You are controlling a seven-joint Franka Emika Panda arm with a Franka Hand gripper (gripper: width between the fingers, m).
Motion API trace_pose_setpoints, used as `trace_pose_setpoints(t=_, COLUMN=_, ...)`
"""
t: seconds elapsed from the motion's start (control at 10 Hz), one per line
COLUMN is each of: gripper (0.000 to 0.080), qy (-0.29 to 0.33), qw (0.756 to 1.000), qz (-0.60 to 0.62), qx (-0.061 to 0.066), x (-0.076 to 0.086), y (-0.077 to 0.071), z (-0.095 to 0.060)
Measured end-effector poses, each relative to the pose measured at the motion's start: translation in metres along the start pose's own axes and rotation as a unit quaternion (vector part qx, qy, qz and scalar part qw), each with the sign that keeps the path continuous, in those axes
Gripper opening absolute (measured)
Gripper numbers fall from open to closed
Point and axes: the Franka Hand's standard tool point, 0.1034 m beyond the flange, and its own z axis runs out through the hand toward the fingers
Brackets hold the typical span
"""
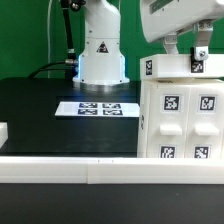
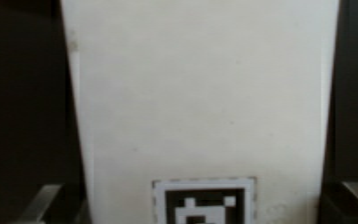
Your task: Assemble cabinet
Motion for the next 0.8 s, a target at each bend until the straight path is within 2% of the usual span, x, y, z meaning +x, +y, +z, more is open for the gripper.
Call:
trace_pose_setpoints(t=0.5, gripper=0.0557, qy=-0.009, qw=0.995, qz=0.103, qx=0.001, x=-0.0006, y=0.0004, z=0.0003)
trace_pose_setpoints(t=0.6, gripper=0.0633, qy=-0.010, qw=0.994, qz=0.108, qx=0.002, x=-0.0009, y=0.0005, z=0.0005)
trace_pose_setpoints(t=0.7, gripper=0.0633, qy=-0.010, qw=0.995, qz=0.102, qx=0.002, x=-0.0015, y=0.0005, z=0.0007)
trace_pose_setpoints(t=0.8, gripper=0.0743, qy=-0.010, qw=0.995, qz=0.096, qx=0.002, x=-0.0017, y=0.0000, z=-0.0001)
